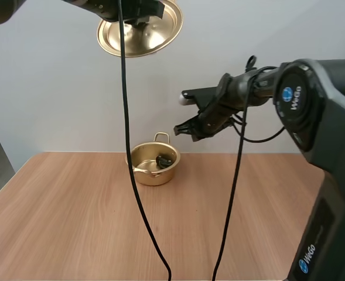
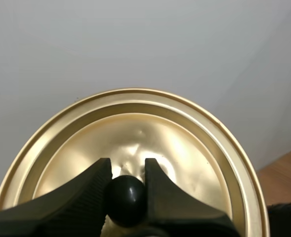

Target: Open the pot, put the car inside, and close it

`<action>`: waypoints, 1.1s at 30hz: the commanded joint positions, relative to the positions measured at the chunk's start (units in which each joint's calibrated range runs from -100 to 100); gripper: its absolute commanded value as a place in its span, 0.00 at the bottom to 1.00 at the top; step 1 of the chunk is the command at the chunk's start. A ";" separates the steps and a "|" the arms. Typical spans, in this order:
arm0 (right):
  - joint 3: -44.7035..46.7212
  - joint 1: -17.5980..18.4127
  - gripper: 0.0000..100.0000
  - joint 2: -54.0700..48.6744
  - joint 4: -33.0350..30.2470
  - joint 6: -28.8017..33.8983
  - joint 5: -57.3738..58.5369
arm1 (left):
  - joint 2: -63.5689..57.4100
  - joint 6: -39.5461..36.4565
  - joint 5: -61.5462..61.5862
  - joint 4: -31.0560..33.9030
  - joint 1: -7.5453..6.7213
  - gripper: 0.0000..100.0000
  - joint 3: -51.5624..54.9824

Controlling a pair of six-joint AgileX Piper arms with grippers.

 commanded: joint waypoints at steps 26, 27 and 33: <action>27.05 -5.73 0.00 -38.49 -0.52 -1.11 -3.90 | 20.83 11.76 -18.52 -4.07 -0.18 0.00 26.67; 27.05 -5.73 0.00 -38.77 -0.52 -1.11 -3.72 | 21.62 12.11 -19.32 -4.07 -0.39 0.00 26.67; 27.05 -5.73 0.00 -38.86 -0.11 -1.11 -0.72 | 26.05 13.06 -27.41 -4.07 -1.55 0.00 26.67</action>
